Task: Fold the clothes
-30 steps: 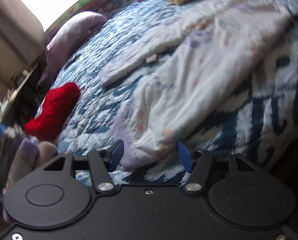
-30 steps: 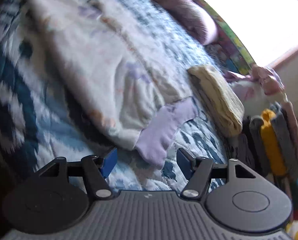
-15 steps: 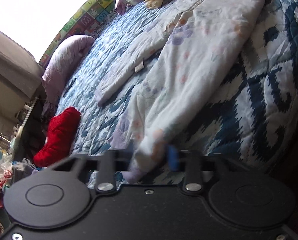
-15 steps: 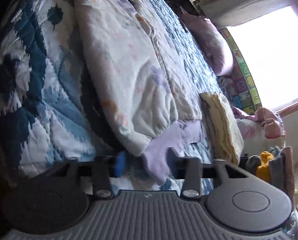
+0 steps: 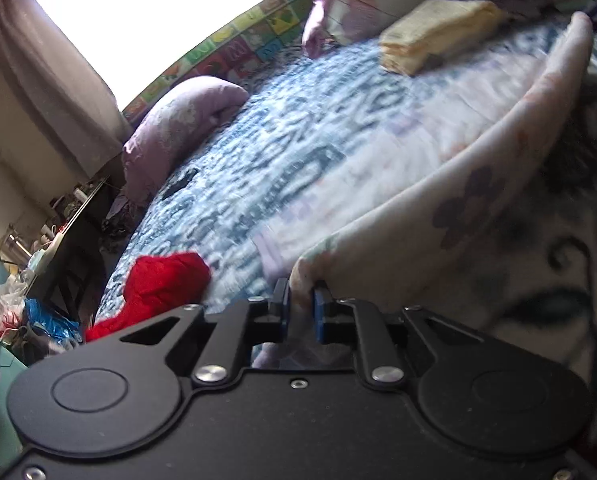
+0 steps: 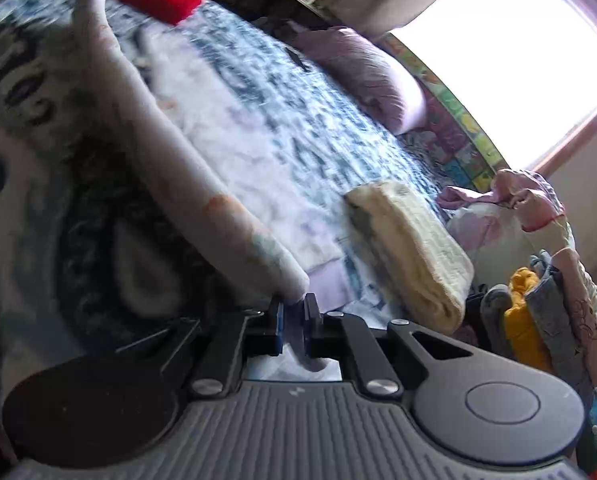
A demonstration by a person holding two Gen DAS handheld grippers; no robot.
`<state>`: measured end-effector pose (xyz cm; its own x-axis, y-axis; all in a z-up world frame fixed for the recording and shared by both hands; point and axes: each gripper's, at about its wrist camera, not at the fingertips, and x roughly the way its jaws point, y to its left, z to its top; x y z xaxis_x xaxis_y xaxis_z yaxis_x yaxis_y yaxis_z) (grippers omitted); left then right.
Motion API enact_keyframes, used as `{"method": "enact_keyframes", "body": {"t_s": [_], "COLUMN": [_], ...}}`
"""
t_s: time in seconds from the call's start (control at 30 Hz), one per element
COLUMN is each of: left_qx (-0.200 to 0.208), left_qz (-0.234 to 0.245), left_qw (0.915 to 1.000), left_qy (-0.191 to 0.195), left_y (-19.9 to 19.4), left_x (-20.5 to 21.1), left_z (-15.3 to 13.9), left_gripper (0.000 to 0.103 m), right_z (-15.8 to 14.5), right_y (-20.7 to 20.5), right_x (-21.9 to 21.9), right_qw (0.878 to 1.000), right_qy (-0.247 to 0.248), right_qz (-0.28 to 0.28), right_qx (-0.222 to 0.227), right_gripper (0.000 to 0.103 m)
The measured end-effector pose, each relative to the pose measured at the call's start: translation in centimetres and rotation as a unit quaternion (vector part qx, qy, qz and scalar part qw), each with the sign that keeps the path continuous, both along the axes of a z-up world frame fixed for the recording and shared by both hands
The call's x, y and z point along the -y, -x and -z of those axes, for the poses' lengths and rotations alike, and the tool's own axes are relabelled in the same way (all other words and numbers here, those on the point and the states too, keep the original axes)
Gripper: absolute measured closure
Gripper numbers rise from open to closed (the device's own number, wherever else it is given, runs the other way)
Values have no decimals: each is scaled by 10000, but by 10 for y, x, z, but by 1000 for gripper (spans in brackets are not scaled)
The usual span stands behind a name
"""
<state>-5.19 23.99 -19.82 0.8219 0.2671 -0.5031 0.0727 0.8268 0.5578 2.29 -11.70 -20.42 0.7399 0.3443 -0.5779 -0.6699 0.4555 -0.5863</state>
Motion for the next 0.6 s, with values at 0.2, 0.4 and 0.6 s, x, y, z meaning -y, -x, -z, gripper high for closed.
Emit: {"method": "enact_keyframes", "body": {"t_s": [0.2,0.4,0.6], "left_qx": [117,55,-160], "left_qz": [-96,-220,-282], "left_qw": [9999,9995,9991], "left_qy": [35,201,266], "left_y": [-41,-80,-117], "left_x": [-9,-23,-30], "left_z": [-15,-16,-6], "left_gripper": [93,94,94], "right_z": [-15,-23,-15], "right_y": [-51,-101,-145], "right_x": [-12,-22,-26], "right_qw": [9993,9965,9906], "right_qy": [-195,-387,-538], "right_qz": [198,426,653], "right_qx": [-253,-600,-1076], "right_gripper": [94,95,99]}}
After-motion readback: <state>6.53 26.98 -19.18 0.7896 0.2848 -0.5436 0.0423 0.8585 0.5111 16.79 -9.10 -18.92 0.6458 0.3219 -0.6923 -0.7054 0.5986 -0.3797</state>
